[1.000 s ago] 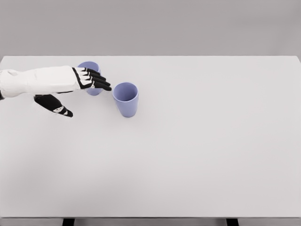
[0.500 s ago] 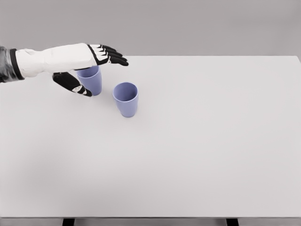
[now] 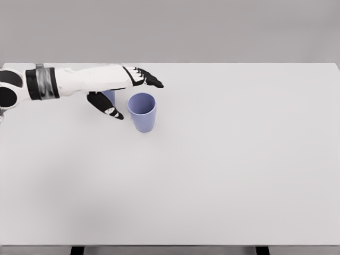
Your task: Place the right cup on the left cup with left arm
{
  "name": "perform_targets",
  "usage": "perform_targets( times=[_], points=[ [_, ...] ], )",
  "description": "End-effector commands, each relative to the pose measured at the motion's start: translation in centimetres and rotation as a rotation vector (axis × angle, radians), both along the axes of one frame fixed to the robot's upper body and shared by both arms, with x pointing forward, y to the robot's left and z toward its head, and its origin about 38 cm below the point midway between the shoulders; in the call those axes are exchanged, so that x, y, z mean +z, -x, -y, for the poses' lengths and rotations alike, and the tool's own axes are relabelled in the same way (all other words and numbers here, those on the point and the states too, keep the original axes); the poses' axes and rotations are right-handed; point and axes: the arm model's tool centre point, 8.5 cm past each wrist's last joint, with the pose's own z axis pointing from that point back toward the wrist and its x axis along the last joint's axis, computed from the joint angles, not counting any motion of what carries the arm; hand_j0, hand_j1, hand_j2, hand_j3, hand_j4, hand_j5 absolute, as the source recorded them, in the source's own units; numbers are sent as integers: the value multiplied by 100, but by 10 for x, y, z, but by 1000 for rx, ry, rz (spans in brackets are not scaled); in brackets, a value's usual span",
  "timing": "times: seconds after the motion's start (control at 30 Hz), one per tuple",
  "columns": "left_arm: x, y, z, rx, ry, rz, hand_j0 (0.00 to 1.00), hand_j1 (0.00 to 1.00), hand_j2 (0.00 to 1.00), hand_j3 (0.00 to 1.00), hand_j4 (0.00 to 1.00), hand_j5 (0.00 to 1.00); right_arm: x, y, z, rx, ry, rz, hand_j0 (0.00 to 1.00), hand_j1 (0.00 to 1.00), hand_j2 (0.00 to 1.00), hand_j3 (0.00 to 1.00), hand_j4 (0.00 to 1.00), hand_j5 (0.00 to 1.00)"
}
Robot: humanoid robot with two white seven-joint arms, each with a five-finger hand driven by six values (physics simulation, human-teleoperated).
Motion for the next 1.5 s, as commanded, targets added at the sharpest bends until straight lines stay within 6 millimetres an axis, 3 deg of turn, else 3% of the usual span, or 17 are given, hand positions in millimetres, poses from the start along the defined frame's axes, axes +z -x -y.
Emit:
perform_targets(
  times=[0.0,0.13,0.33,0.47,0.8,1.2,1.37,1.47],
  points=[
    [-10,-1,-1,7,-26,-15,100,100,100,100,100,100,0,0,0,1,0,0,100,100,100,100,100,100],
    [-8,-3,-3,14,-28,-14,100,100,100,100,100,100,0,0,0,1,0,0,100,100,100,100,100,100],
    [-34,-34,-31,140,-110,-28,100,100,100,100,100,100,0,0,0,-1,0,0,100,100,100,100,100,100],
    [-34,-35,-4,93,-83,-28,100,100,100,100,100,100,0,0,0,-1,0,0,100,100,100,100,100,100],
    [-42,-34,12,66,-73,-44,100,100,100,100,100,100,0,0,0,1,0,0,100,100,100,100,100,100],
    [-45,-33,11,67,-74,-50,100,100,100,100,100,100,0,0,0,1,0,0,100,100,100,100,100,100],
    [-51,-41,0,113,-84,-64,100,100,100,100,100,100,0,0,0,1,0,0,100,100,100,100,100,100],
    [-56,-43,15,94,-88,-61,100,100,100,100,100,100,0,0,0,1,0,0,100,100,100,100,100,100]
  ],
)
